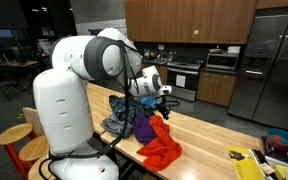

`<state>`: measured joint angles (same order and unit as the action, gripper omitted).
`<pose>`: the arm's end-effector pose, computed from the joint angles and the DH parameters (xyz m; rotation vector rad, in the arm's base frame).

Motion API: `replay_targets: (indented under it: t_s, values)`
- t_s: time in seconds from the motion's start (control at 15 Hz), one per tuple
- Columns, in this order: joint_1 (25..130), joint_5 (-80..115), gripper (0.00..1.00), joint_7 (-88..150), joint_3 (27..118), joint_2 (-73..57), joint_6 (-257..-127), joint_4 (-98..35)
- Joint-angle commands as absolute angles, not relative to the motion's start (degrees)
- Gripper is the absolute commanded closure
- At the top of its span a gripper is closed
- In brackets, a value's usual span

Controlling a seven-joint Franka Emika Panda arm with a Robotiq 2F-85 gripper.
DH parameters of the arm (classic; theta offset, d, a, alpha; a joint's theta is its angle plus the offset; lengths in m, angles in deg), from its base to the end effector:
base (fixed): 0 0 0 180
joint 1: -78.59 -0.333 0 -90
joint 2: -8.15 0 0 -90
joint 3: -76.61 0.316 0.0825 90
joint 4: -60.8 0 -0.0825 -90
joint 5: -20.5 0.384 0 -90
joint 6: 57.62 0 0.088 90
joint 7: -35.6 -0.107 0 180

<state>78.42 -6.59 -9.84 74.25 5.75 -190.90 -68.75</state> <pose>0.5275 -0.0281 0.3465 2.7282 -0.7080 0.2124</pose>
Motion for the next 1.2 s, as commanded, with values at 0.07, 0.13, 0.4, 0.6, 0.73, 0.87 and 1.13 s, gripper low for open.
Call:
replay_targets:
  t_s: [0.07, 0.13, 0.4, 0.6, 0.73, 0.87, 1.13]
  values:
    - [80.4, -8.6, 0.41, -7.3, 72.8, 5.8, -200.8, -70.3]
    - [80.7, -8.0, 0.33, -4.5, 72.6, 5.4, -203.6, -70.3]
    - [81.5, 3.9, 0.07, 10.3, 72.9, 3.2, -211.3, -69.0]
    - [83.2, 18.2, 0.00, 24.7, 78.2, 1.2, -208.4, -66.5]
    - [84.6, 25.6, 0.00, 34.3, 80.4, -0.7, -203.6, -63.0]
    - [84.0, 31.2, 0.00, 43.3, 79.2, -2.6, -197.2, -59.3]
    - [84.9, 31.3, 0.00, 48.6, 77.4, -6.8, -187.4, -52.4]
